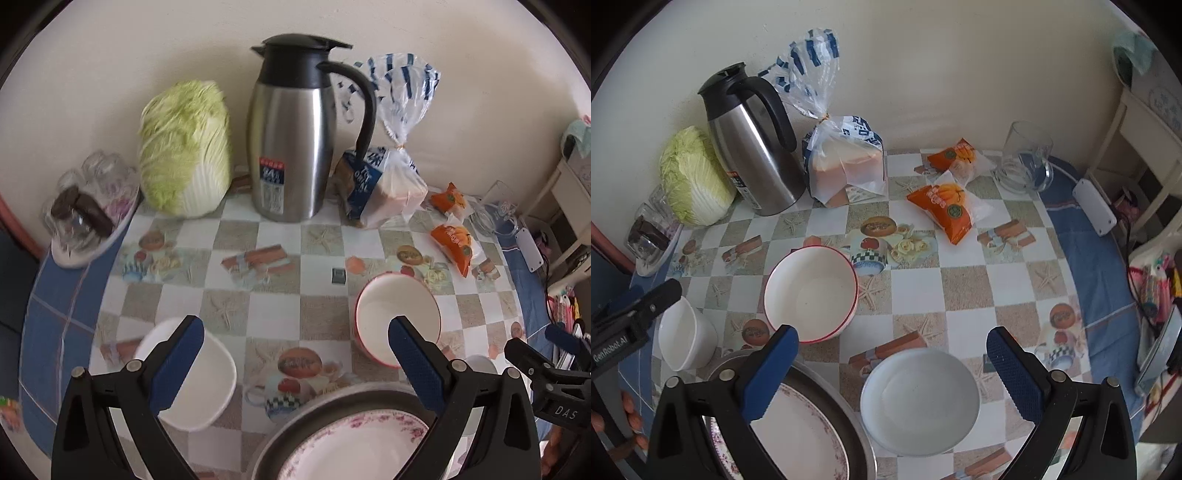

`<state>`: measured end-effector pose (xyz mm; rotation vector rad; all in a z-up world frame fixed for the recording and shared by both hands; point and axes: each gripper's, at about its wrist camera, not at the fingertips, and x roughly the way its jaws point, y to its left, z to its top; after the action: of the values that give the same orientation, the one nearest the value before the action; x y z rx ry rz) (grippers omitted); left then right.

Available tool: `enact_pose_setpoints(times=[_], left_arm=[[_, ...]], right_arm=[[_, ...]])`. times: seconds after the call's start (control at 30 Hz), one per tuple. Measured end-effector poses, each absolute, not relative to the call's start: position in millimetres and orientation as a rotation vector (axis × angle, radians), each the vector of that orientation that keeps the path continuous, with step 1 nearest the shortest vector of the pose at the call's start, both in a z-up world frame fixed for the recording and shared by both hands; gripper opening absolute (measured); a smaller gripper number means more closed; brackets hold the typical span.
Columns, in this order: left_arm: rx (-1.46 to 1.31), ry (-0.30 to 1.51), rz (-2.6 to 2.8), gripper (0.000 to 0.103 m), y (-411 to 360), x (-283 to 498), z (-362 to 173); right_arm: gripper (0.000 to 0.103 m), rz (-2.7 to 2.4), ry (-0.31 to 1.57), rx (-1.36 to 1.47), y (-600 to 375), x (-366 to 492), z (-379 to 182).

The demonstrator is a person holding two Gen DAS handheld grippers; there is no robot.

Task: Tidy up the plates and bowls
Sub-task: 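Move both open tools toward the red-rimmed strawberry bowl, then close the left tool on the red bowl rim while the right tool grips it too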

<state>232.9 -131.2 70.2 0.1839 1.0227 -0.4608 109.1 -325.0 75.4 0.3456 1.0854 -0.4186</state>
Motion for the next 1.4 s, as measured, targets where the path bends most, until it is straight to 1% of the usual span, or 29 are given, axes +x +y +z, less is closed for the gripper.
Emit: enact_pose_setpoints(times=[0.27, 0.37, 0.47, 0.67, 0.73, 1.0, 1.2, 1.3, 1.37, 1.4], left_arm=[[0.23, 1.024, -0.5, 0.1, -150.8, 255.8, 80.6], [0.257, 1.062, -0.489, 0.1, -161.9, 259.9, 71.4], [0.222, 1.116, -0.513, 0.1, -169.9, 262.9, 59.1], [0.244, 1.157, -0.536, 0.1, -190.7, 264.1, 38.3], [0.254, 1.176, -0.531, 0.1, -195.4, 265.7, 30.5], [0.223, 1.248, -0.52, 0.1, -200.0, 272.5, -5.4], [0.22, 1.284, -0.533, 0.1, -207.5, 274.6, -30.6], [0.239, 1.295, -0.533, 0.098, -212.7, 273.1, -41.2], [0.239, 1.302, -0.534, 0.088, -214.7, 273.3, -47.8], [0.235, 1.31, -0.533, 0.086, -215.4, 273.7, -51.5]], right_arm=[[0.103, -0.418, 1.109, 0.318, -341.2, 135.1, 85.2], [0.103, -0.41, 1.132, 0.326, -343.8, 144.8, 78.3], [0.101, -0.402, 1.156, 0.318, -342.0, 153.5, 68.7], [0.1, -0.381, 1.204, 0.329, -339.4, 167.7, 47.7], [0.097, -0.38, 1.218, 0.323, -337.9, 171.5, 40.3], [0.094, -0.354, 1.259, 0.336, -335.5, 182.1, 8.2], [0.086, -0.34, 1.307, 0.37, -338.1, 185.7, -19.5], [0.083, -0.337, 1.322, 0.371, -338.3, 187.0, -30.4], [0.082, -0.337, 1.332, 0.374, -338.8, 188.2, -36.3], [0.081, -0.336, 1.336, 0.375, -339.3, 188.6, -38.7]])
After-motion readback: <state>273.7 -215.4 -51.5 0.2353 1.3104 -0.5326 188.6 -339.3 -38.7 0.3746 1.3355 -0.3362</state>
